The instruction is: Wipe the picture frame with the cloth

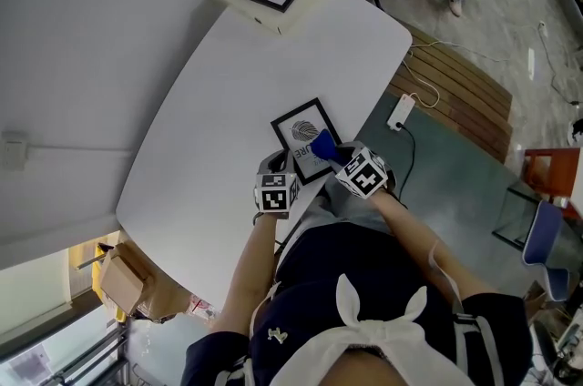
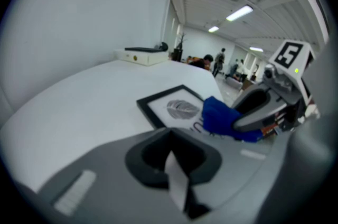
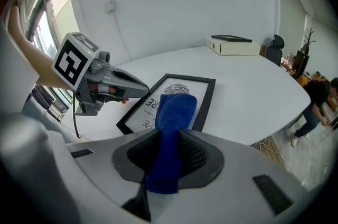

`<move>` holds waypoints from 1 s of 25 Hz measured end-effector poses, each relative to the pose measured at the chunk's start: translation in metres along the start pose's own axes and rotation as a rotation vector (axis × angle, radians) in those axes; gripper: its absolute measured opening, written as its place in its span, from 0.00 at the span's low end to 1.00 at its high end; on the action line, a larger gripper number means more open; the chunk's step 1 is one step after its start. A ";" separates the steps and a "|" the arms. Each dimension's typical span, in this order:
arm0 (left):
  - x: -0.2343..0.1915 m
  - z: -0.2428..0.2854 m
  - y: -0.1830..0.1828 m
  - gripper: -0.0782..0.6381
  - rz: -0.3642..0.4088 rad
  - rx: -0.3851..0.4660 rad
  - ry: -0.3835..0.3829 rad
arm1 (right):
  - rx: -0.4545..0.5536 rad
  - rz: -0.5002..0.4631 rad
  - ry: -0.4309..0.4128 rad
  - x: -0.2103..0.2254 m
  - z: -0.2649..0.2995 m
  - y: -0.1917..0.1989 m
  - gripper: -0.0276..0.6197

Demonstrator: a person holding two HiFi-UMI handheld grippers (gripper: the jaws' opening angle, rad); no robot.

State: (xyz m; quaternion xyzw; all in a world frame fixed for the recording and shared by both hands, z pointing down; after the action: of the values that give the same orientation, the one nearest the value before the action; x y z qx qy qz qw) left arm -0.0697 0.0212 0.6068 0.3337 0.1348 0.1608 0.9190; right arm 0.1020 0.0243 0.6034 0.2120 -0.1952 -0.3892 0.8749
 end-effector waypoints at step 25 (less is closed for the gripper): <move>0.000 0.001 0.001 0.12 -0.005 0.016 -0.012 | 0.062 0.052 -0.004 0.002 0.000 0.003 0.18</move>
State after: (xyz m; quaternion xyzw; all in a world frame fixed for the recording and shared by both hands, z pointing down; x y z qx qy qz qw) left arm -0.0693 0.0215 0.6085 0.3415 0.1315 0.1555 0.9176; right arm 0.1049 0.0249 0.6058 0.2332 -0.2146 -0.3605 0.8773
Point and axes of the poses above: the fingertips, and each gripper's own axes: z forward along the fingers, x to its right, y out of its underside, the point moved 7 cm from there along -z, backward along the fingers, and after that the axes turned 3 degrees about -x, right-handed, at the moved point
